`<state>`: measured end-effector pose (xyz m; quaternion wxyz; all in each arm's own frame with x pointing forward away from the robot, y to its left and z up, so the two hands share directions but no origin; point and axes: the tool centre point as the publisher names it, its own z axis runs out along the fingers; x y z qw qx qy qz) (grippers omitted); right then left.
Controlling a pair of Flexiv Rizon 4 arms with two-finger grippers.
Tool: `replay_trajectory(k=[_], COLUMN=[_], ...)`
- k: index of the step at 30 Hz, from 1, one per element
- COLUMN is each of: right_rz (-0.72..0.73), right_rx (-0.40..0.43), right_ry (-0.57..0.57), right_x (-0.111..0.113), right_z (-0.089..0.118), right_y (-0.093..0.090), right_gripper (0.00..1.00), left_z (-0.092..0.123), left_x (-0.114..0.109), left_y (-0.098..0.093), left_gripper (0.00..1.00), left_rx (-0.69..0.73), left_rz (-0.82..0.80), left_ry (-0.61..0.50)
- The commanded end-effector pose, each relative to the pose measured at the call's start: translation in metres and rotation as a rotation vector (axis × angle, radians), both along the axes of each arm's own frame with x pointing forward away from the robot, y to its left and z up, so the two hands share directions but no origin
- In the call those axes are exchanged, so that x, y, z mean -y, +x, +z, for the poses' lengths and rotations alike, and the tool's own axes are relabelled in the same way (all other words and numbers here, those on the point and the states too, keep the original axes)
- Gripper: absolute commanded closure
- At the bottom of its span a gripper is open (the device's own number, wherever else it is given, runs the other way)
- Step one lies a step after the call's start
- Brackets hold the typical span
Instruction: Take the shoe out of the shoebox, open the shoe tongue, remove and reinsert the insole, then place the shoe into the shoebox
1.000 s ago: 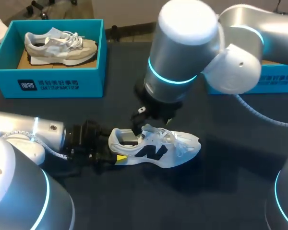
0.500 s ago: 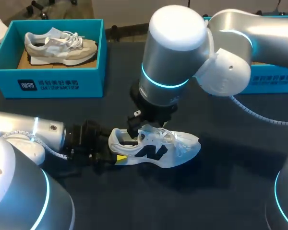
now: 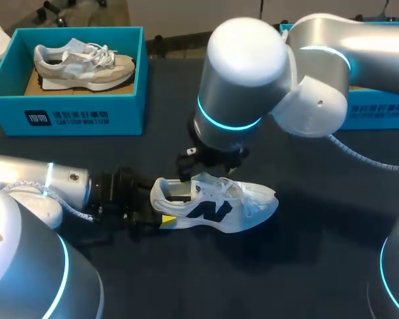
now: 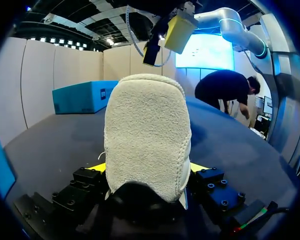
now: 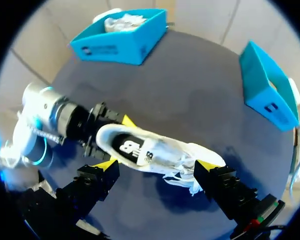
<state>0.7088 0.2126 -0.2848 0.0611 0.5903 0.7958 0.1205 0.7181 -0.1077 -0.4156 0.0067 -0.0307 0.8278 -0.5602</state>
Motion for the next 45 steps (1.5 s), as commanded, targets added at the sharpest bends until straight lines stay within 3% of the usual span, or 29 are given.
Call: replay_trajectory(k=[1, 10, 20, 34, 45], right_rz=[-0.112, -0.231, -0.282, -0.288, -0.327], right_rx=[0.031, 0.001, -0.119, -0.127, -0.121], right_ry=[-0.04, -0.023, -0.085, -0.08, -0.194], right_x=[-0.01, -0.02, -0.027, -0.028, -0.03], right_z=[-0.004, -0.012, -0.021, -0.022, -0.03], right_y=[-0.005, -0.004, -0.006, -0.006, -0.009], right_gripper=[0.0, 0.0, 0.0, 0.0, 0.0], left_z=[0.0, 0.0, 0.0, 0.0, 0.0], left_x=[0.0, 0.0, 0.0, 0.0, 0.0], left_y=[-0.001, -0.001, -0.001, -0.001, -0.001], left_gripper=[1.0, 1.0, 1.0, 1.0, 1.0], left_rx=[0.0, 0.0, 0.0, 0.0, 0.0], left_rz=[0.004, 0.004, 0.004, 0.004, 0.004], left_ry=[0.002, 0.002, 0.002, 0.002, 0.002])
